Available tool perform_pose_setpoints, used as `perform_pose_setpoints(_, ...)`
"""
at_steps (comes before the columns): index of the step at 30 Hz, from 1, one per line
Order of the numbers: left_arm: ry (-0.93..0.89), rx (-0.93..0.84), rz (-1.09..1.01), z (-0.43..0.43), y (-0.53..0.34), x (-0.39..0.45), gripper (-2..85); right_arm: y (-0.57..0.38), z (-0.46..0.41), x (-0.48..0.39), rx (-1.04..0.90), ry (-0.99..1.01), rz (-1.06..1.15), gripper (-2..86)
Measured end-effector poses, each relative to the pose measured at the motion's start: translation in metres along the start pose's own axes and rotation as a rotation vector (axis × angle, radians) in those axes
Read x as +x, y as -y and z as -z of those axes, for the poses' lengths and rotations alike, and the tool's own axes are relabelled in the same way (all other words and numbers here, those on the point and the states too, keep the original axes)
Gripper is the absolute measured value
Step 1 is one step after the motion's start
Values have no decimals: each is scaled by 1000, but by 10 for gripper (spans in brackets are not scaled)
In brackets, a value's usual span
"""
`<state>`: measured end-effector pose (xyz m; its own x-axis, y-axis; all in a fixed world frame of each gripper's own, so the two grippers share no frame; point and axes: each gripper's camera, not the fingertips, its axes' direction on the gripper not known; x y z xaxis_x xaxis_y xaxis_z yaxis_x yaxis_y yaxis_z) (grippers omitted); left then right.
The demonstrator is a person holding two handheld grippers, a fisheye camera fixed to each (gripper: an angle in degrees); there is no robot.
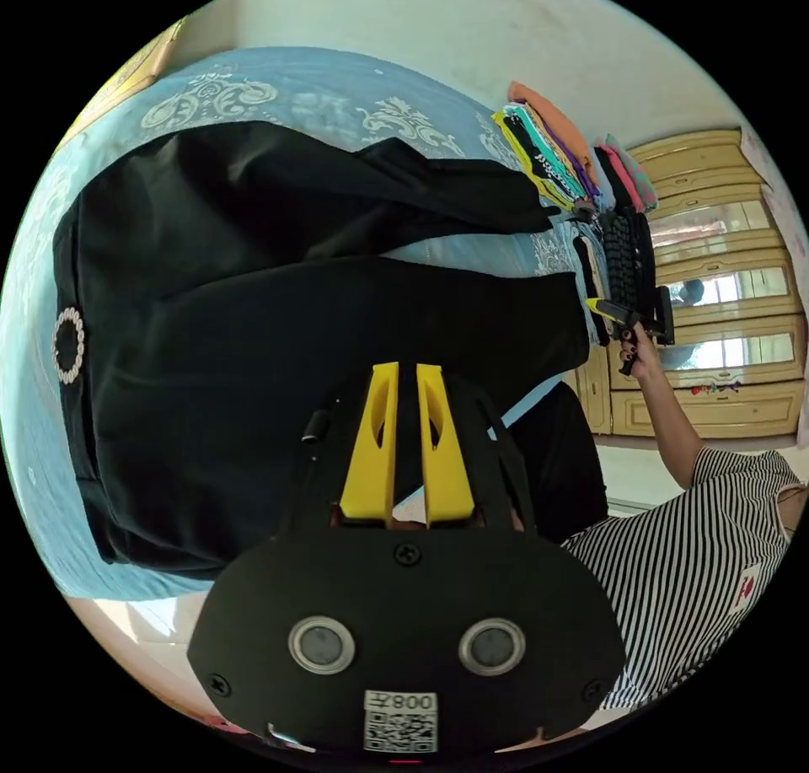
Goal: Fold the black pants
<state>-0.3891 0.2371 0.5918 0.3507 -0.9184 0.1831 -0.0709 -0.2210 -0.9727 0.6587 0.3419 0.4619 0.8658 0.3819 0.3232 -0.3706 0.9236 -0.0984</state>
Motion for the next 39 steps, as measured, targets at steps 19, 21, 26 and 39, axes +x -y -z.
perform_pose_setpoints(19,269,260,350,179,132,-189,100,259,-23,-79,14,-98,122,80)
perform_pose_setpoints(21,313,230,369,184,152,-207,104,295,-29,-86,14,-119,96,83)
perform_pose_setpoints(26,338,161,406,178,177,-235,93,359,-38,-89,19,-131,13,86)
perform_pose_setpoints(39,325,347,265,244,162,-209,19,397,-18,-78,112,11,-71,2)
